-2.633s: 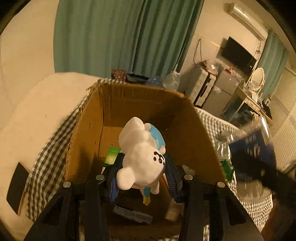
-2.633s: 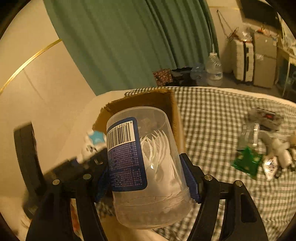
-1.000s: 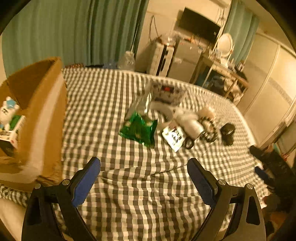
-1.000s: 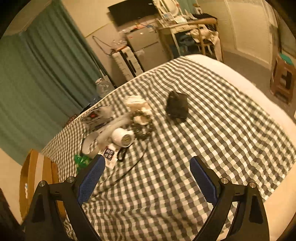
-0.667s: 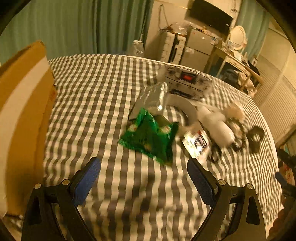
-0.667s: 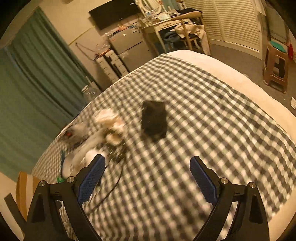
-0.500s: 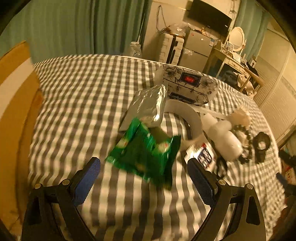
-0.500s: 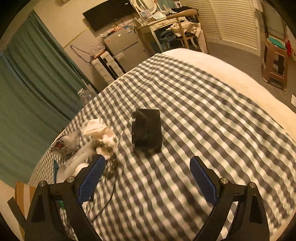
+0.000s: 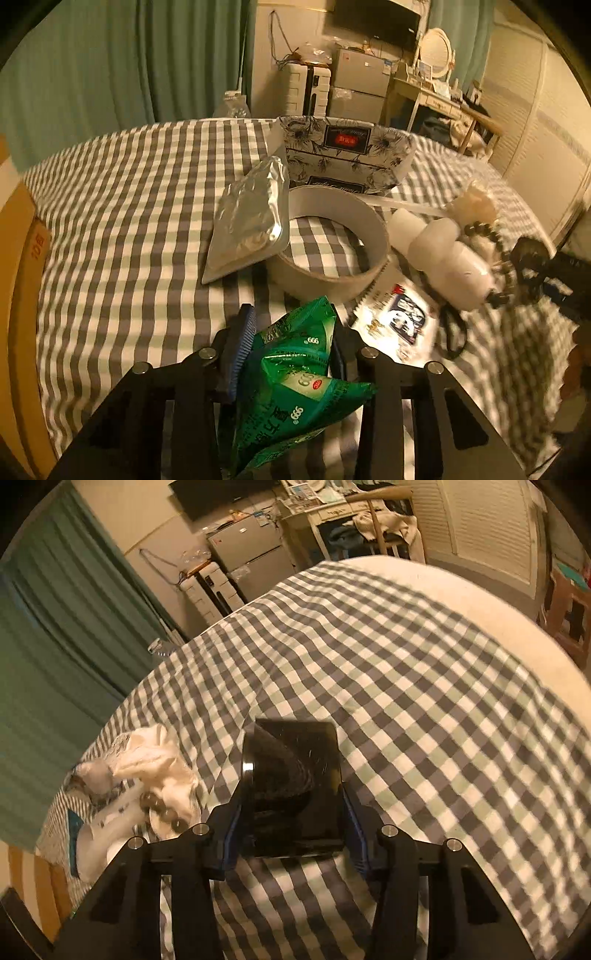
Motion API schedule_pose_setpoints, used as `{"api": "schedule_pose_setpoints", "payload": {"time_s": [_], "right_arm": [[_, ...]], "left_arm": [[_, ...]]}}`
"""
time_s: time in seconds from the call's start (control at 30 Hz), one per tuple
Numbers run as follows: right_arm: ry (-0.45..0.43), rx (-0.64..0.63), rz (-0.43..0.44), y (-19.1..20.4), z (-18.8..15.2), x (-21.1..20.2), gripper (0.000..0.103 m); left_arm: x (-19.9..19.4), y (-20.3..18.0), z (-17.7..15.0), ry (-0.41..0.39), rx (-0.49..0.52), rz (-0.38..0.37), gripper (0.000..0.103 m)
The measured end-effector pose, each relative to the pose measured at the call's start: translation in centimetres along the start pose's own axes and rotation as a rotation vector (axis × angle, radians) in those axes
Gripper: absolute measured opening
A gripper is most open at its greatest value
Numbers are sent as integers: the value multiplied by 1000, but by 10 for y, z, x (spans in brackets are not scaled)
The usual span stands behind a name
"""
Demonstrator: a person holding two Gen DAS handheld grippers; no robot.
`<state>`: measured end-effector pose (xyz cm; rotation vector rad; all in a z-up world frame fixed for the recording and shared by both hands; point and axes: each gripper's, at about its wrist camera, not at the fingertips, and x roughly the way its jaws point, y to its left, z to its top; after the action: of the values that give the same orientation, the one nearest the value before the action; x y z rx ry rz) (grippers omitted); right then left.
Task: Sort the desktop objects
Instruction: 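Carry the snack bag and black pouch into the cardboard box and release both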
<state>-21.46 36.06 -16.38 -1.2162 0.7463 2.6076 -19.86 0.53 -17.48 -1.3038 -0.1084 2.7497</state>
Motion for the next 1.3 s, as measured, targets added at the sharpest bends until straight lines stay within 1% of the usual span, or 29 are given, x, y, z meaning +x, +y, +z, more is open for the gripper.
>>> {"api": "schedule_pose_setpoints", "payload": {"time_s": [0.1, 0.17, 0.23, 0.33, 0.37, 0.4, 0.43, 0.5, 0.57, 0.63, 0.73, 0.83, 0.9, 0.97, 1.03, 1.13, 1.23, 1.3], "right_arm": [[26, 49, 39, -4, -16, -20, 47], [42, 48, 51, 0, -26, -36, 47], [42, 39, 104, 8, -35, -55, 47], [46, 83, 243, 18, -55, -89, 47], [48, 83, 284, 26, -64, -101, 47], [56, 66, 299, 33, -72, -110, 47], [56, 47, 297, 43, -78, -116, 47], [60, -15, 308, 62, -90, -134, 47], [49, -56, 317, 78, -101, -152, 47], [46, -94, 324, 92, -109, -168, 47], [44, -153, 337, 112, -124, -192, 47], [38, -200, 340, 127, -129, -208, 47], [22, -225, 346, 138, -132, -221, 47], [24, -243, 365, 149, -133, -226, 47], [18, -259, 388, 162, -134, -231, 47], [29, -296, 434, 193, -138, -229, 47], [65, -355, 488, 236, -144, -220, 47], [87, -400, 530, 267, -151, -213, 47]], "left_arm": [[-22, 9, -5, -5, -42, -11, 36], [-43, 14, -11, -5, -60, -10, 36], [-58, 17, -14, 3, -81, -32, 36], [-81, 16, -19, 39, -107, -84, 36], [-95, 16, -22, 28, -104, -102, 36], [-101, 14, -24, 25, -94, -113, 36], [-114, 12, -27, 13, -73, -117, 36], [-128, 5, -26, 0, -57, -118, 36], [-148, 7, -27, -18, -65, -120, 36], [-163, 9, -24, -19, -65, -124, 36], [-194, 17, -19, -42, -75, -105, 36], [-218, 26, -14, -78, -96, -132, 36], [-228, 31, -12, -93, -97, -131, 36], [-238, 43, -8, -123, -113, -120, 36], [-245, 60, -5, -152, -148, -85, 36], [-252, 94, 1, -166, -213, -41, 36], [-256, 133, 9, -181, -258, 27, 36], [-257, 159, 13, -185, -277, 93, 36]]}}
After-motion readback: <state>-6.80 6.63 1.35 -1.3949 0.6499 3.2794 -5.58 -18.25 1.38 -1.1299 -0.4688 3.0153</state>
